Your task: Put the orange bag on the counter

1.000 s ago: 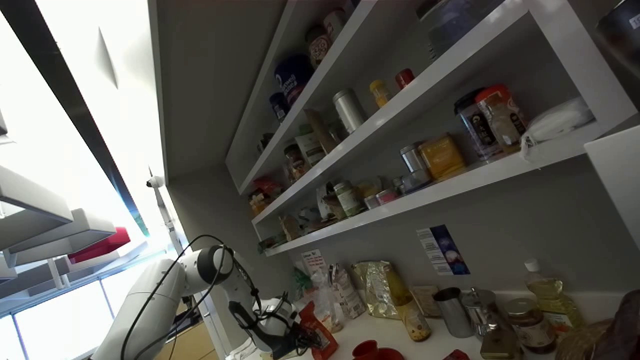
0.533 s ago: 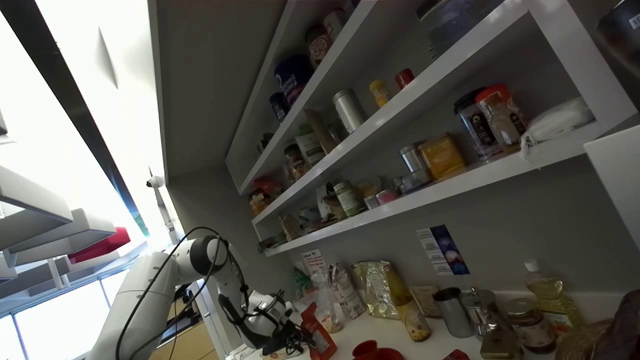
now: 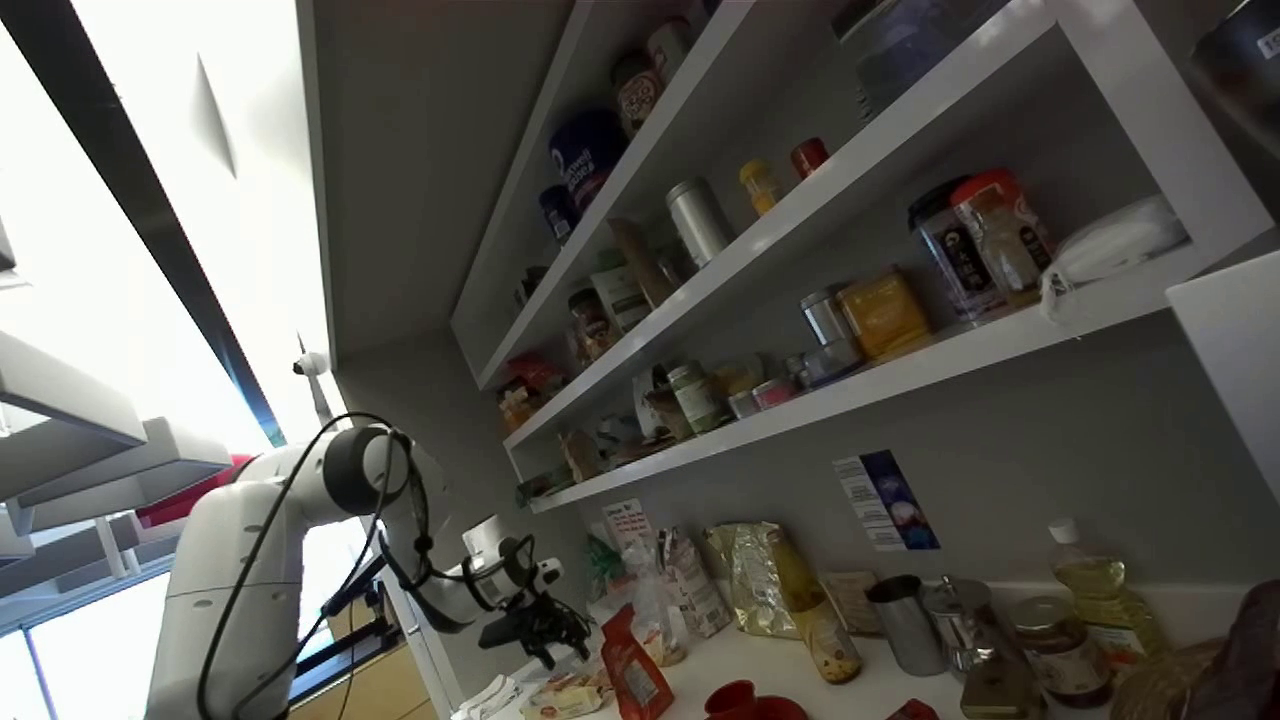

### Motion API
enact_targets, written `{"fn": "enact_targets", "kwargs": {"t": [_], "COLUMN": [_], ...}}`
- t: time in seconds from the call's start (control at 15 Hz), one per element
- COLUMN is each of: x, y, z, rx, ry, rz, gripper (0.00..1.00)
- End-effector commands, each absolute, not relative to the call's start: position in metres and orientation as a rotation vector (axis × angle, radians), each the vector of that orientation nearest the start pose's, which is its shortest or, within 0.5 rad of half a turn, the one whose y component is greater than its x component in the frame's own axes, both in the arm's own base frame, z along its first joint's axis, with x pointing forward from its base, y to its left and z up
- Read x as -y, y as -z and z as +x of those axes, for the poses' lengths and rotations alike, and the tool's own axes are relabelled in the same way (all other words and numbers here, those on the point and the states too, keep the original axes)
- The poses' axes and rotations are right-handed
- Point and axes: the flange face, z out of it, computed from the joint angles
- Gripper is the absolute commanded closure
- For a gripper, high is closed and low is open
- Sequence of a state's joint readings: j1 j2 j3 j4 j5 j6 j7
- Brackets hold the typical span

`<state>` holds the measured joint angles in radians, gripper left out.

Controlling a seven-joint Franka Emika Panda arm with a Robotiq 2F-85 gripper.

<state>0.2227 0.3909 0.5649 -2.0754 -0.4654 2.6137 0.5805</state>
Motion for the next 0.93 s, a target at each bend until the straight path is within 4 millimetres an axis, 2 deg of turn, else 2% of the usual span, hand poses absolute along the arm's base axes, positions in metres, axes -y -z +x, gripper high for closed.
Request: {"fn": "enact_targets", "kwargs": {"t": [0.0,0.13,0.27,0.53,0.87], "x": [-0.415,-0.406,-0.387,-0.349,-0.317], "y": [-0.341,-0.377,-0.404,-0.449,-0.494], "z": [0.416,0.417,0.421,0.429,0.422], "rx": [0.832,0.812,0.769,0.690,0.791], "ry": [0.190,0.163,0.170,0.243,0.223], "rz": [-2.895,-2.899,-2.932,-2.999,-2.971], "gripper": [0.00,0.00,0.00,0.00,0.00]}}
